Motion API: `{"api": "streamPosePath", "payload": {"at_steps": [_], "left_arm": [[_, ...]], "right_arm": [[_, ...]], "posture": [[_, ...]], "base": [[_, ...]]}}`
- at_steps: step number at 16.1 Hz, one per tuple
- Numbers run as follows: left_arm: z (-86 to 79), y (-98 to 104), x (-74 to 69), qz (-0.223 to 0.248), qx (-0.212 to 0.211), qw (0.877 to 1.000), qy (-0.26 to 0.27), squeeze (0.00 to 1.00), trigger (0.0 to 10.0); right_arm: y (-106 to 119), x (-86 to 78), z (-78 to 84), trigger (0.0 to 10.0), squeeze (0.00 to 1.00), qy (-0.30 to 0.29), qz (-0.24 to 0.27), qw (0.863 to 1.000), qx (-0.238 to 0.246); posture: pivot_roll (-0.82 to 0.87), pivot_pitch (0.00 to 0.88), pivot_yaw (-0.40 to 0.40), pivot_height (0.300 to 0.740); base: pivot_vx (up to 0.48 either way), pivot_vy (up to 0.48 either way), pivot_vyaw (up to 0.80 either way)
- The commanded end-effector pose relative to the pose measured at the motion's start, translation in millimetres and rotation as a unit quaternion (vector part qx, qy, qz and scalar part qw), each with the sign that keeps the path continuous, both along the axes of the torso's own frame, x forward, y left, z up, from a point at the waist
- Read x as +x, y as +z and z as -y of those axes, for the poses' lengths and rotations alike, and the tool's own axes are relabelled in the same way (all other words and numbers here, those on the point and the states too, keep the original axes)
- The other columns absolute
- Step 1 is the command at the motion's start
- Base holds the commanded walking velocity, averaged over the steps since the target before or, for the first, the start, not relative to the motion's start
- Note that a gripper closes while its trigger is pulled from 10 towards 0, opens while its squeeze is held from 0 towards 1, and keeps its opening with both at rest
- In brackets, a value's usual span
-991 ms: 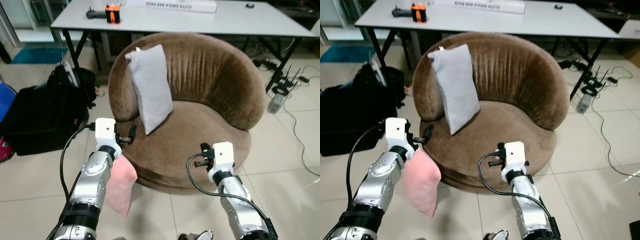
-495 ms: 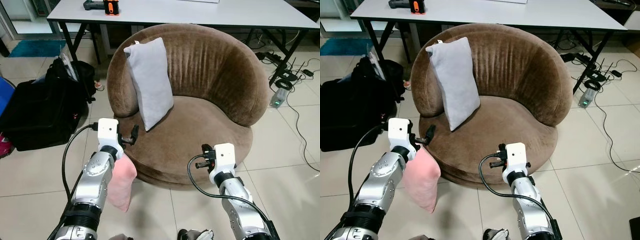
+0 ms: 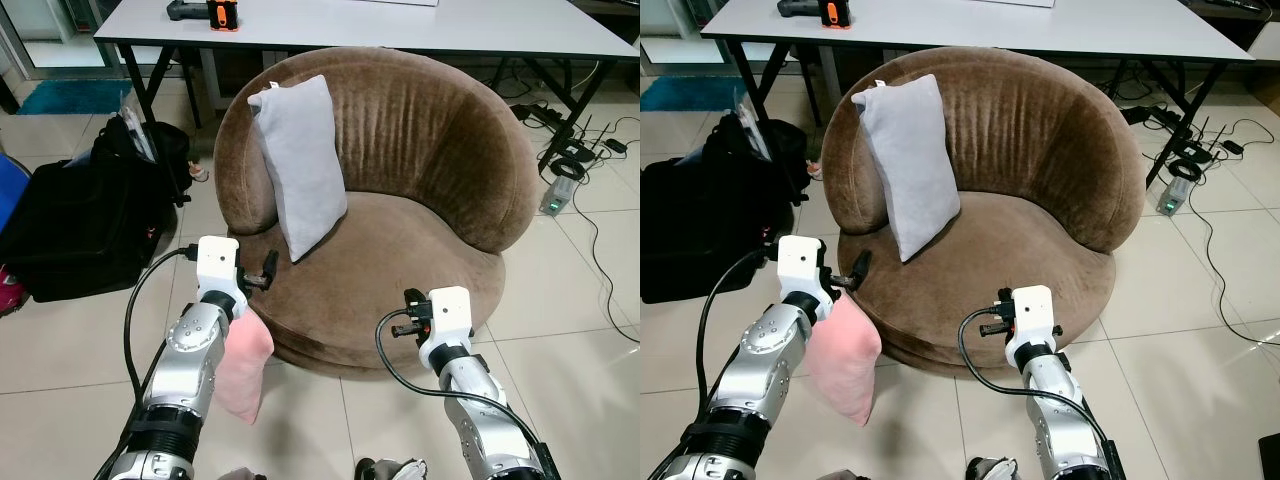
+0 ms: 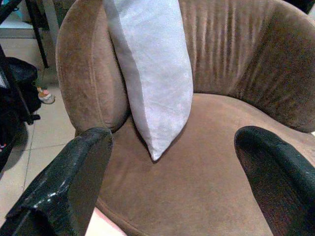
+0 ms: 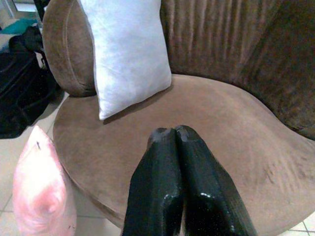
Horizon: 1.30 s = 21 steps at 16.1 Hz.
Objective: Move the pillow to the sofa from floor
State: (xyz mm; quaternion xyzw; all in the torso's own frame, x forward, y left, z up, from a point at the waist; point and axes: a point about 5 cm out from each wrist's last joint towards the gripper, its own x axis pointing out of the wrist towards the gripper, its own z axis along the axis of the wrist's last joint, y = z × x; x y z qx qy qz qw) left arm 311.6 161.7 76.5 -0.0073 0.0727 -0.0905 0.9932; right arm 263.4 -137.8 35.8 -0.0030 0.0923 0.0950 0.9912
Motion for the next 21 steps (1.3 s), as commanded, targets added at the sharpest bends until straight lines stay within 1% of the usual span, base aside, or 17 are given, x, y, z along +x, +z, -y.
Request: {"api": "streamPosePath", "payload": {"at_steps": [1,2,4,7,9,13,16,17,18,21], "left_arm": [[0.8,1,0.5,0.002,-0.004,1.000,0.001,0.00,10.0],[-0.1,2,1.3,0.004,0.005,1.000,0.002,0.00,10.0],[-3.1,7,7.2,0.009,-0.004,1.000,0.010,0.00,10.0],[-13.0,27,26.6,0.023,-0.017,0.999,0.030,0.00,10.0],[-14.6,29,27.9,0.025,-0.028,0.999,0.035,0.00,10.0],[-15.7,25,25.7,0.018,-0.035,0.999,0.035,0.00,10.0],[-16.1,24,24.2,0.016,-0.039,0.998,0.036,0.00,10.0],[-15.7,22,23.1,0.015,-0.048,0.998,0.038,0.00,10.0],[-13.6,21,22.7,0.016,-0.051,0.998,0.035,0.00,10.0],[-10.8,21,22.6,0.019,-0.049,0.998,0.034,0.00,10.0]], "right_arm": [[-2,-2.7,1.2,10.0,0.00,0.000,-0.006,1.000,-0.005],[-1,-2.6,1.1,10.0,0.00,0.002,-0.006,1.000,-0.005],[-1,-2.1,2.3,10.0,0.00,0.001,-0.006,1.000,-0.008],[2,1.8,3.5,10.0,0.00,-0.003,-0.002,1.000,-0.011],[1,0.4,5.8,10.0,0.00,-0.006,-0.003,1.000,-0.012],[-2,-4.6,8.6,10.0,0.00,-0.017,-0.010,1.000,-0.008],[5,-4.4,13.9,10.0,0.00,-0.036,0.008,0.999,0.003],[11,-2.0,18.0,10.0,0.00,-0.047,0.028,0.998,0.011],[13,-0.8,18.8,10.0,0.00,-0.049,0.035,0.998,0.014],[17,0.3,19.0,10.0,0.00,-0.047,0.040,0.998,0.013]], "posture": [[-0.10,0.097,-0.033,0.740],[-0.10,0.097,-0.033,0.740],[-0.10,0.101,-0.031,0.740],[-0.09,0.133,-0.014,0.740],[-0.09,0.134,-0.015,0.740],[-0.10,0.149,-0.017,0.740],[-0.11,0.160,-0.024,0.740],[-0.11,0.158,-0.031,0.740],[-0.11,0.159,-0.032,0.740],[-0.11,0.181,-0.036,0.740]], "base": [[0.000,0.000,0.00],[0.000,0.000,0.00],[0.000,0.000,0.00],[0.000,0.000,0.00],[0.000,0.000,0.00],[0.000,0.000,0.00],[0.000,0.000,0.00],[0.000,0.000,0.00],[0.000,0.000,0.00],[0.000,0.000,0.00]]}}
